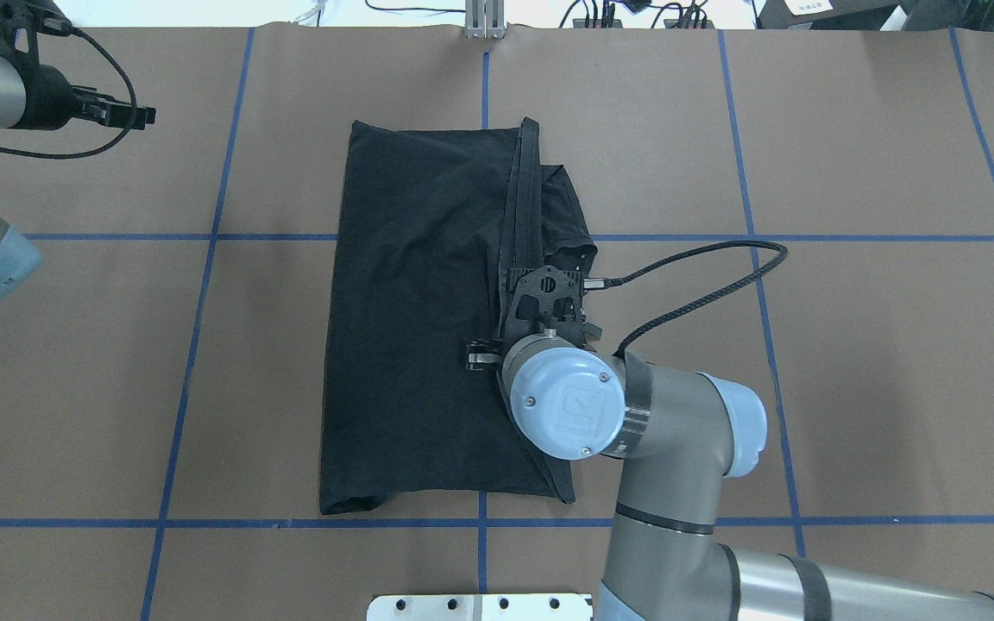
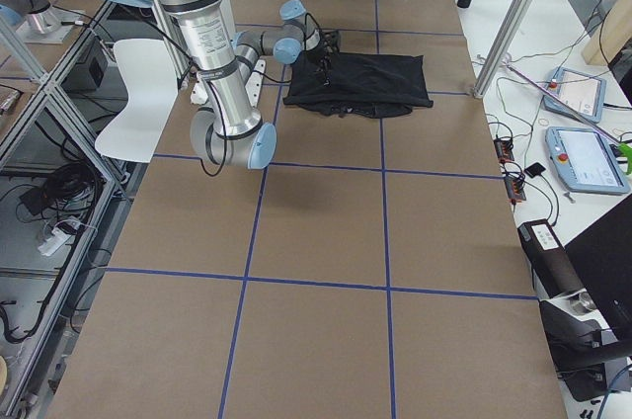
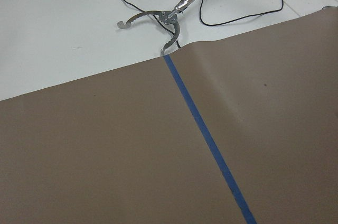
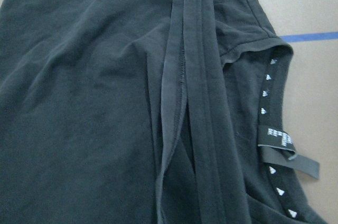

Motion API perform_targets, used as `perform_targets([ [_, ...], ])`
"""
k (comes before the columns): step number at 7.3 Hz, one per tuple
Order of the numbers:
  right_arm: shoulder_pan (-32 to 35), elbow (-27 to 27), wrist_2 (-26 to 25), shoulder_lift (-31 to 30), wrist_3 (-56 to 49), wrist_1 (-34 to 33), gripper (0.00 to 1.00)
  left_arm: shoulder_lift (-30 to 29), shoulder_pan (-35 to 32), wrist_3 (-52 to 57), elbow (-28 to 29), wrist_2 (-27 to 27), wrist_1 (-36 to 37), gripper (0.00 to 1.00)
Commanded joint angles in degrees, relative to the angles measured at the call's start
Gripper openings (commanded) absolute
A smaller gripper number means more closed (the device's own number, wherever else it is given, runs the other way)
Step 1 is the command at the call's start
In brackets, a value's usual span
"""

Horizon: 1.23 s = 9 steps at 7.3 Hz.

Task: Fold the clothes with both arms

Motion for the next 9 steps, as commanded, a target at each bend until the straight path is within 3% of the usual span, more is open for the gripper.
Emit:
perform_targets([
  [1,0.89,-8.83,0.36,5.89,-0.55,-0.41,0.8,0.08,0.0,-0.02,0.0,0.0,0.07,1.0],
  [2,1.33,-9.03,2.97,5.81,-3.34,-1.29,0.51,0.08,0.0,-0.02,0.0,0.0,-0.02,1.0],
  [4,1.6,-9.12,4.22,5.81,-4.16,-2.96,0.25,0.0,0.0,-0.02,0.0,0.0,0.07,1.0],
  [5,1.6,-9.12,4.83,5.72,-4.25,-2.96,0.08,-0.01,0.0,-0.02,0.0,0.0,-0.02,1.0],
  [6,1.6,-9.03,5.28,5.63,-4.25,-3.31,0.0,-0.01,0.09,-0.02,0.09,0.0,0.07,1.0],
  [7,1.77,-8.42,5.28,5.55,-5.03,-3.84,0.0,-0.01,0.09,-0.02,0.17,0.0,0.07,1.0],
  [9,3.96,-0.73,7.37,-1.26,-9.32,-4.28,0.0,-0.01,0.09,-0.02,0.35,0.09,0.07,1.0],
])
